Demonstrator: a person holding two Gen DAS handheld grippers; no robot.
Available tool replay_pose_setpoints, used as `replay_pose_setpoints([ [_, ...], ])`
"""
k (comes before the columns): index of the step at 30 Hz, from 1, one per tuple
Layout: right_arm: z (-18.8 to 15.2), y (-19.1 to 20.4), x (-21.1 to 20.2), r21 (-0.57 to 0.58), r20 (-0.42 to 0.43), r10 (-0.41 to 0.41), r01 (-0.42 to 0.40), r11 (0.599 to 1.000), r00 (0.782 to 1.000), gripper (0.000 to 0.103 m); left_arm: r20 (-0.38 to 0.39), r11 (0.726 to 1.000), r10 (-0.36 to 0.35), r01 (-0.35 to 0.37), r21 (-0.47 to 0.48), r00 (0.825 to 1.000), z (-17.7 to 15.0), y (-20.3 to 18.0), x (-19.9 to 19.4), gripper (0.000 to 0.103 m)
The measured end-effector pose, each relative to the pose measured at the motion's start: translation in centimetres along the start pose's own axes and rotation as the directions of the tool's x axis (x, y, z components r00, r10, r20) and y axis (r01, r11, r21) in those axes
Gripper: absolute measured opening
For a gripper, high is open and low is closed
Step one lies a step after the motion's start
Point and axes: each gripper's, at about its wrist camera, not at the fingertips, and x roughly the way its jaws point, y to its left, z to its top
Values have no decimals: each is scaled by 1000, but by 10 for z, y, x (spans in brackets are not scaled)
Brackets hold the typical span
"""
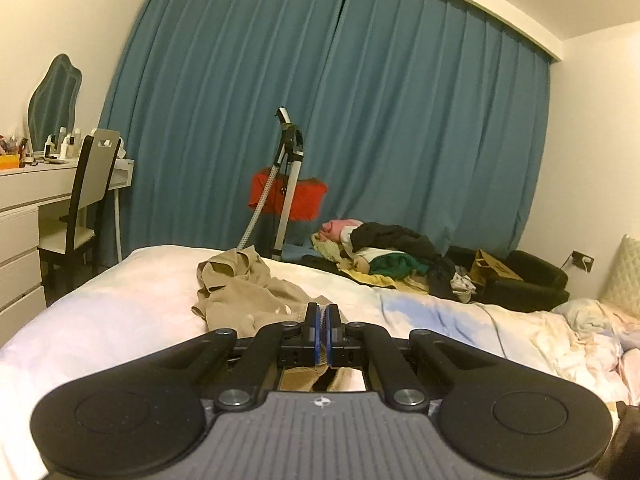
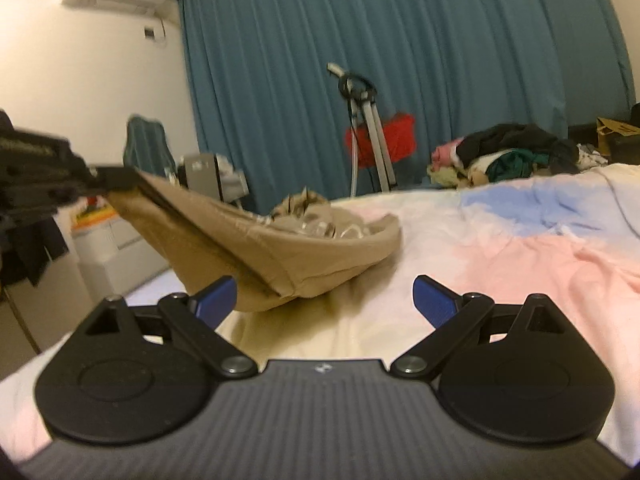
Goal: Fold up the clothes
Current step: 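Grasp the beige T-shirt edge with the left gripper and lift it, then grasp another T-shirt edge with the right gripper while the left gripper holds its edge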
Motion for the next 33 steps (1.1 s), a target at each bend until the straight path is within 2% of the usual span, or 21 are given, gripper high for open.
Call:
replay_pose_setpoints([
  [3, -5, 14, 34, -17, -71, 12, -13, 1000, 997, 96, -11, 999, -11, 11, -46, 1000, -1, 18, 11, 3],
  [9, -9, 29, 100, 16, -114, -32, 34, 999, 993, 96, -20, 996, -3, 2, -85, 1000, 0, 51, 33, 3],
  [12, -8, 16, 111, 145, -67, -55, 65, 987, 996, 96, -48, 992, 21, -27, -119, 999, -3, 69, 43, 3],
  [14, -12, -3, 112, 275, -43, -65, 75, 958, 997, 96, -93, 986, 20, -35, -164, 995, -9, 83, 53, 3],
  [16, -19, -20, 121, 376, -67, -89, 107, 920, 994, 97, -138, 979, 5, -33, -200, 990, -15, 94, 63, 3],
  [17, -21, -24, 126, 378, -92, -93, 121, 918, 991, 97, -152, 976, -5, -28, -214, 988, -17, 98, 66, 3],
  [20, -25, -24, 146, 269, -176, -111, 156, 950, 978, 96, -127, 972, -36, 5, -234, 991, -17, 101, 67, 3],
  [22, -24, -13, 157, 140, -225, -169, 203, 969, 960, 95, -89, 973, -57, 36, -227, 994, -16, 98, 64, 3],
  [24, -21, -7, 161, 49, -235, -235, 253, 966, 943, 95, -62, 974, -67, 52, -219, 996, -14, 93, 62, 3],
  [26, -16, -7, 155, 11, -182, -326, 333, 943, 928, 93, -33, 973, -73, 64, -223, 997, -13, 92, 59, 3],
  [27, -15, -10, 146, 13, -146, -350, 356, 935, 925, 88, -25, 968, -86, 78, -239, 996, -11, 93, 58, 3],
  [31, 18, -11, 103, 9, 28, -419, 419, 908, 907, 70, 4, 947, -153, 148, -284, 988, -4, 89, 47, 2],
  [33, 43, -5, 75, -10, 129, -425, 430, 903, 896, 68, 37, 939, -192, 194, -285, 981, 1, 84, 36, 2],
])
